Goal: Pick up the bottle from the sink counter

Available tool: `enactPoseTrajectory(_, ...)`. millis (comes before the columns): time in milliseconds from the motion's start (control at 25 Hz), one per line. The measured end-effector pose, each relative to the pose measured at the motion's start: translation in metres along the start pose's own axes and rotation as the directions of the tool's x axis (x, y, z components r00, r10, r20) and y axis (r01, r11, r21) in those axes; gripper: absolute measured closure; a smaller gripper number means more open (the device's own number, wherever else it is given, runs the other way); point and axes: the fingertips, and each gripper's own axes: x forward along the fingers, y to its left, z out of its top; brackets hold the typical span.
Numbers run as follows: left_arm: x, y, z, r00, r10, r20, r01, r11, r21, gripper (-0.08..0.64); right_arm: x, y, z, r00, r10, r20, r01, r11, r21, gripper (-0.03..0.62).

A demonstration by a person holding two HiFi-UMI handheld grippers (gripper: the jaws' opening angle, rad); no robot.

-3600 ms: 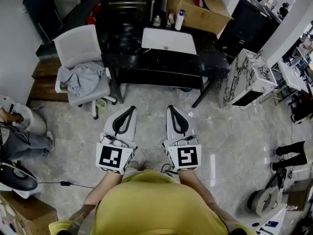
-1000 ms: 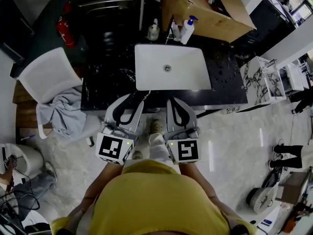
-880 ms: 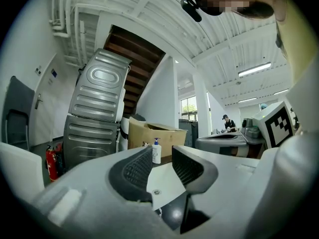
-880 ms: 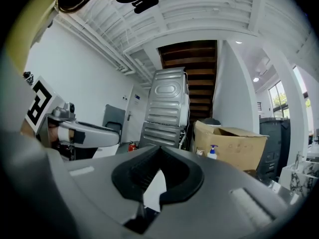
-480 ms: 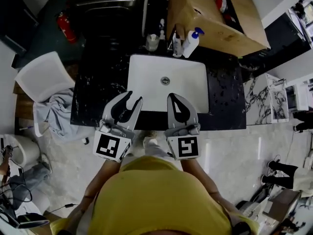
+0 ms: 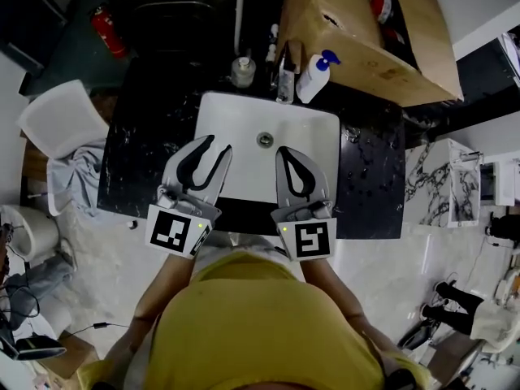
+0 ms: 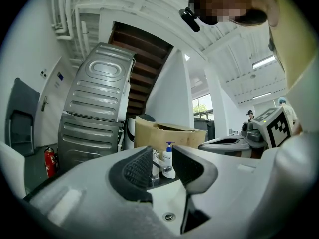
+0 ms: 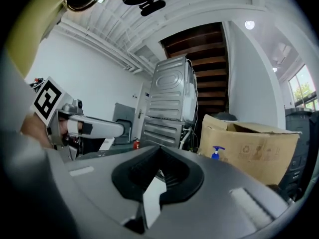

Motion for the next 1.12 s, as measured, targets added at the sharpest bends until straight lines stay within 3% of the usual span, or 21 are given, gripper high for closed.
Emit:
enactPoseTrajectory(640, 0.079, 0.041, -0.030, 0.998, -0.030, -0.063, 0.032, 0.999, 0.020, 0.394, 0.060, -0.021, -0.034, 0.999, -0.009, -0.048, 0.012, 0.998, 0.067, 0.592)
enactPoseTrajectory(760, 0.091, 0.050, -0.044, 0.995, -0.028, -0.092, 0.030, 0.999, 0.020, 0.348, 0.069, -0.023, -0.042, 0.998, -0.012, -0.064, 0.017, 0.997, 0.073, 0.592)
enactPoseTrajectory(1120, 0.126, 0.075, -0.080, 0.992, -0.036, -0.121, 0.041, 0.998, 0.040, 0.332, 0.095, -0.030, -0.064, 0.996, -0.011, -0.085, 0.014, 0.999, 0.045, 0.592)
